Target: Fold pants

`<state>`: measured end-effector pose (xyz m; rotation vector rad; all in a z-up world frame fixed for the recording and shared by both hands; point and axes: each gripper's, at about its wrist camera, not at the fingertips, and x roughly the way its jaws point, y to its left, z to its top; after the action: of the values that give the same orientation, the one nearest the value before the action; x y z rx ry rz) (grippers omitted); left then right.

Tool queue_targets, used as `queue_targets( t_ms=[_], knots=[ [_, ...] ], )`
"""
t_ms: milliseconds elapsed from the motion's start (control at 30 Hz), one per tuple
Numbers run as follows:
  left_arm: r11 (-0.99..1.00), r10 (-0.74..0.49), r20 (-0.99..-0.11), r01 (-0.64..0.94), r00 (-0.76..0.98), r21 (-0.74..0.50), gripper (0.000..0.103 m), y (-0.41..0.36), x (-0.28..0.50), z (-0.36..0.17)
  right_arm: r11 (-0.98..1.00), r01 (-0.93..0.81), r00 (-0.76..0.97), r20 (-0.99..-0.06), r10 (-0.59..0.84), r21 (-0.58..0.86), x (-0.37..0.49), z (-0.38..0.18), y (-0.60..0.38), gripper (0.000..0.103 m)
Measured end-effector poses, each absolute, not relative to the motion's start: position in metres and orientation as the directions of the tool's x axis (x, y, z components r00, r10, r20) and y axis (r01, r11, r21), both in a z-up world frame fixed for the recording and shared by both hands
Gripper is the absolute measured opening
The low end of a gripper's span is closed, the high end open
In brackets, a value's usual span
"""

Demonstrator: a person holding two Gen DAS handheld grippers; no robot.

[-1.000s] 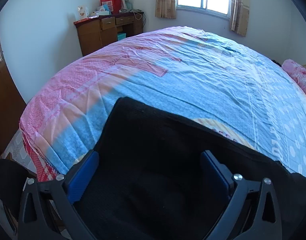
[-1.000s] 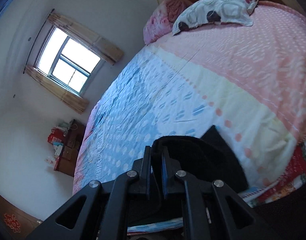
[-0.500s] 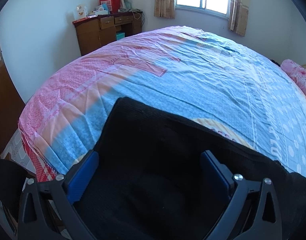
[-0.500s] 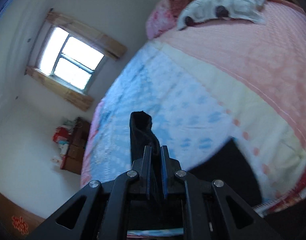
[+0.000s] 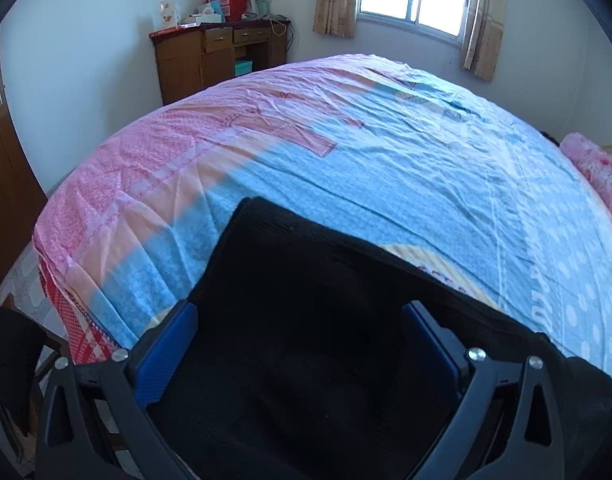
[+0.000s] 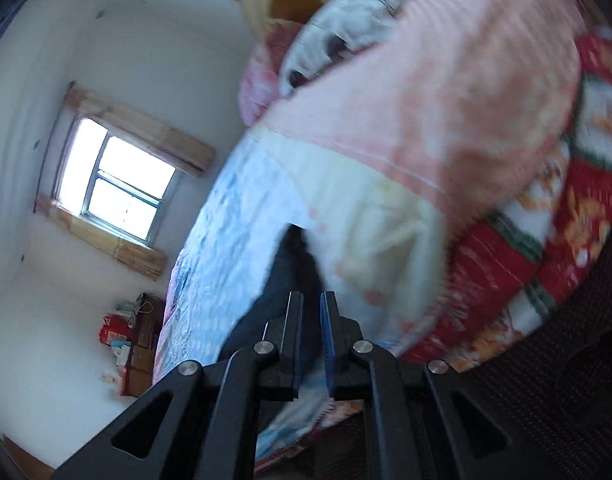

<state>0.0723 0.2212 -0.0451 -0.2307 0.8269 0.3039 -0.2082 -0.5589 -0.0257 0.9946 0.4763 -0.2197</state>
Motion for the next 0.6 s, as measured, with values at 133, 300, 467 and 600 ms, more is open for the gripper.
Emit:
queue_targets(
  t_ms=[133,300,467,600],
  knots=[
    [0.938,0.168,-0.744,-0.338,0.647,-0.082,0.103,0.220,0.068,-0.044,0.570,0.317,0.898,-0.433,0.078,0.758,-0.190,-0.002,-0.535,0.049],
    [0.947,0.162,-0.734,-0.313,0.660,-0.073,0.103,0.219,0.062,-0.045,0.530,0.278,0.889,-0.423,0.173,0.801,-0.174,-0.024,-0.507,0.074],
    [0.947,0.168,-0.732,-0.314,0.660,-0.066,0.103,0.219,0.062,-0.046,0.571,0.300,0.832,-0.503,0.236,0.764,-0.145,-0.056,-0.477,0.066],
    [0.947,0.173,-0.731,-0.316,0.660,-0.062,0.103,0.217,0.062,-0.046,0.581,0.296,0.831,-0.504,0.234,0.758,-0.130,-0.062,-0.470,0.065]
  ],
)
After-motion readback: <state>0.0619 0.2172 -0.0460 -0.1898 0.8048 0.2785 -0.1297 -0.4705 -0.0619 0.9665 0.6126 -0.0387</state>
